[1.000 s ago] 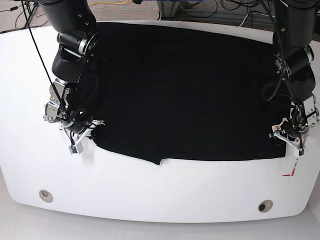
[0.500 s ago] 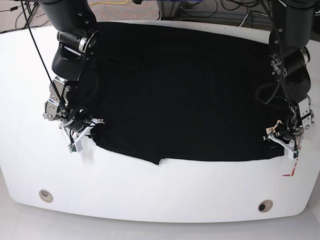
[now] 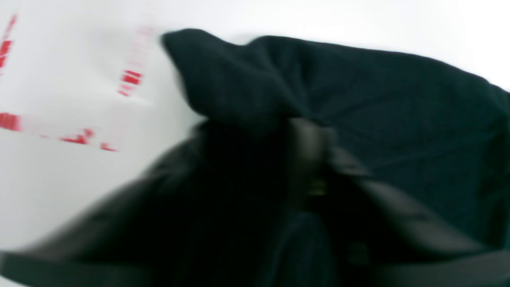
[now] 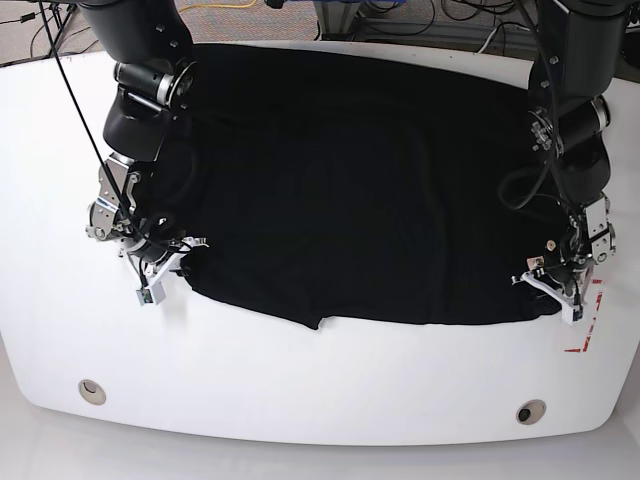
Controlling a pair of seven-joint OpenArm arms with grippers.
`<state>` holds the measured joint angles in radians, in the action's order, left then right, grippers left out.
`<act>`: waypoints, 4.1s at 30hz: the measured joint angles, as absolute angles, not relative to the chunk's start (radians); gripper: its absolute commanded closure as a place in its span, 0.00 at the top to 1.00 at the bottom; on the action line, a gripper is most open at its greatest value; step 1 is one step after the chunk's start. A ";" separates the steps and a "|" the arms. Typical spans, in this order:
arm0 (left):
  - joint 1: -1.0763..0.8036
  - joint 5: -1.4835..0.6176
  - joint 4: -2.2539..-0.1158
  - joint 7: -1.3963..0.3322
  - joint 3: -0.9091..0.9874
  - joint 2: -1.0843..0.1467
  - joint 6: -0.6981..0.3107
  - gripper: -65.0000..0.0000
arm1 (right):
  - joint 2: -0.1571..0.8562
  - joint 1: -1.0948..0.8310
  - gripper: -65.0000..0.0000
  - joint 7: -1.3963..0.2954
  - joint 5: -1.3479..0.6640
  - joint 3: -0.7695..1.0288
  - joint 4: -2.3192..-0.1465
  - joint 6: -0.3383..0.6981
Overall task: Layout the t-shirt on the table in an organized manner, then fold the t-shirt properly
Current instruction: 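Lift the hem with both grippers and fold it toward the collar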
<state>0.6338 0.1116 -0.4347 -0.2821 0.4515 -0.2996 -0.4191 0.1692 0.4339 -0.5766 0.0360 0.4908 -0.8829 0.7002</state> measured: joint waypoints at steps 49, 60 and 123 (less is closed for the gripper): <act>0.395 0.112 -1.180 -0.683 0.450 -0.226 -0.644 0.00 | 0.199 0.331 0.03 -0.843 0.057 0.346 -1.379 0.702; 0.353 0.106 -1.336 -0.794 0.451 -0.226 -0.702 0.00 | 0.200 0.260 0.03 -0.912 0.056 0.347 -1.542 0.706; -0.234 0.085 -1.769 -0.848 0.450 -0.225 -0.709 0.00 | 0.133 -0.252 0.23 -1.165 0.023 0.504 -1.999 0.707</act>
